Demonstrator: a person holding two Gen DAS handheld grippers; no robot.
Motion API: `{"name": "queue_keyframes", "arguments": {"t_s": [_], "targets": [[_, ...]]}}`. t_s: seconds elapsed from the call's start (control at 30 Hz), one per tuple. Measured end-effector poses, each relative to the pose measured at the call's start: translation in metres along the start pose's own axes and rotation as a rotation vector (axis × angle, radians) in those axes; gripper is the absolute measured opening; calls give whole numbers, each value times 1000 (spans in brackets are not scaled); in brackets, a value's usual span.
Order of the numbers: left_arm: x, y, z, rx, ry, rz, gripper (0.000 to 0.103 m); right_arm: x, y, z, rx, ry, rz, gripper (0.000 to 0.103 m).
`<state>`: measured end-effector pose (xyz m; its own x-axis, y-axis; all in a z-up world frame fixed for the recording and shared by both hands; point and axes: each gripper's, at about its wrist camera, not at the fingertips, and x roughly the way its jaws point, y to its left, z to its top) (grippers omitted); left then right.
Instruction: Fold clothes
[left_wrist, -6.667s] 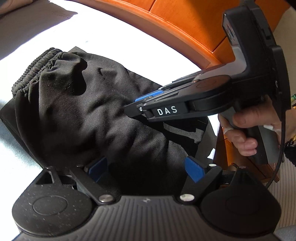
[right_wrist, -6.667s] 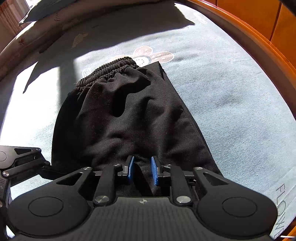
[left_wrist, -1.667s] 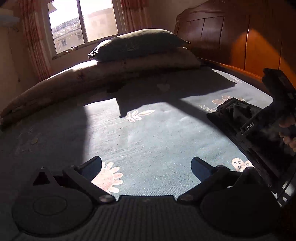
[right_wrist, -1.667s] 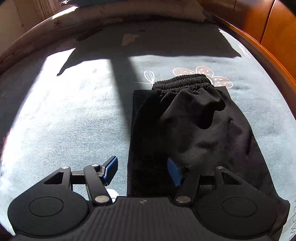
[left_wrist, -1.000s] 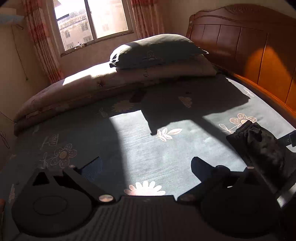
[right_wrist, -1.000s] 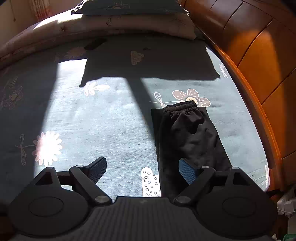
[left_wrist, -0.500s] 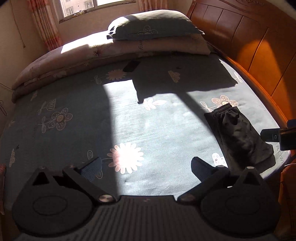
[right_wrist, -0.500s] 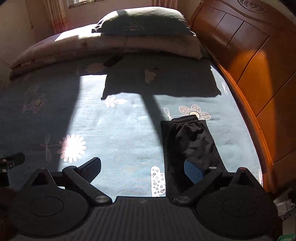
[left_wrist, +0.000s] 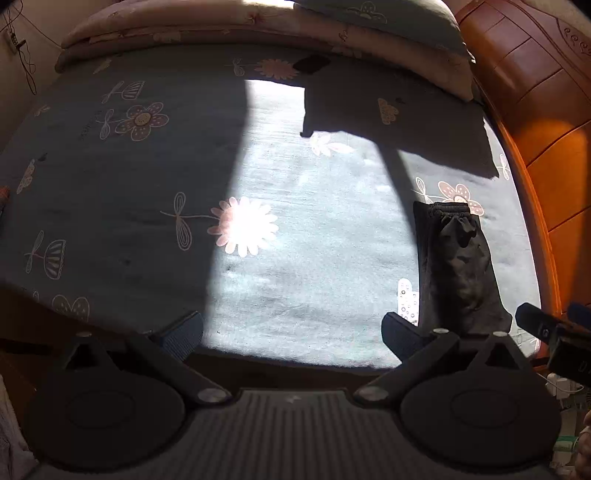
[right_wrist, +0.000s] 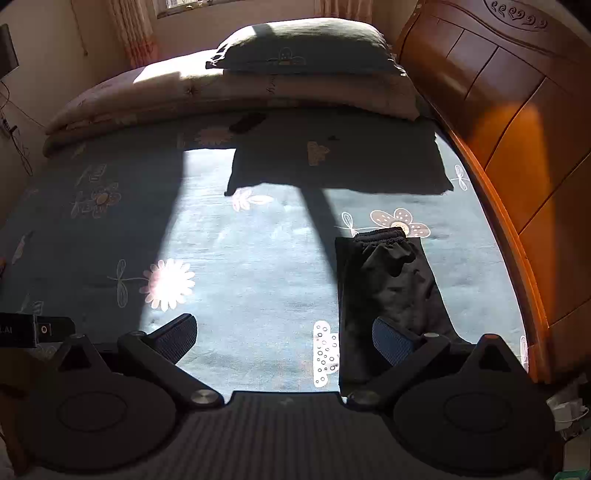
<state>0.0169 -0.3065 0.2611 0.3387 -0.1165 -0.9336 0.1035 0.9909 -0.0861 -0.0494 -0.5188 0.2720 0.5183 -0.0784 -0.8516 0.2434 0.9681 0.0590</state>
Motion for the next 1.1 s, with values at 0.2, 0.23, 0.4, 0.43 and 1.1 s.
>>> {"name": "queue_keyframes", "arguments": {"t_s": [0.2, 0.23, 0.4, 0.43, 1.1], "targets": [[7, -5, 5, 49, 41, 10, 102, 8, 0, -2, 5, 39, -20, 103], [8, -5, 6, 53, 46, 13, 102, 10, 0, -3, 8, 44, -23, 103], [14, -5, 12, 71, 74, 24, 102, 14, 2, 1, 17, 62, -26, 103], [16, -5, 13, 75, 78, 27, 102, 16, 2, 2, 21, 71, -21, 103], [28, 15, 27, 88, 104, 48, 102, 33, 24, 19, 22, 125, 5, 103]]}}
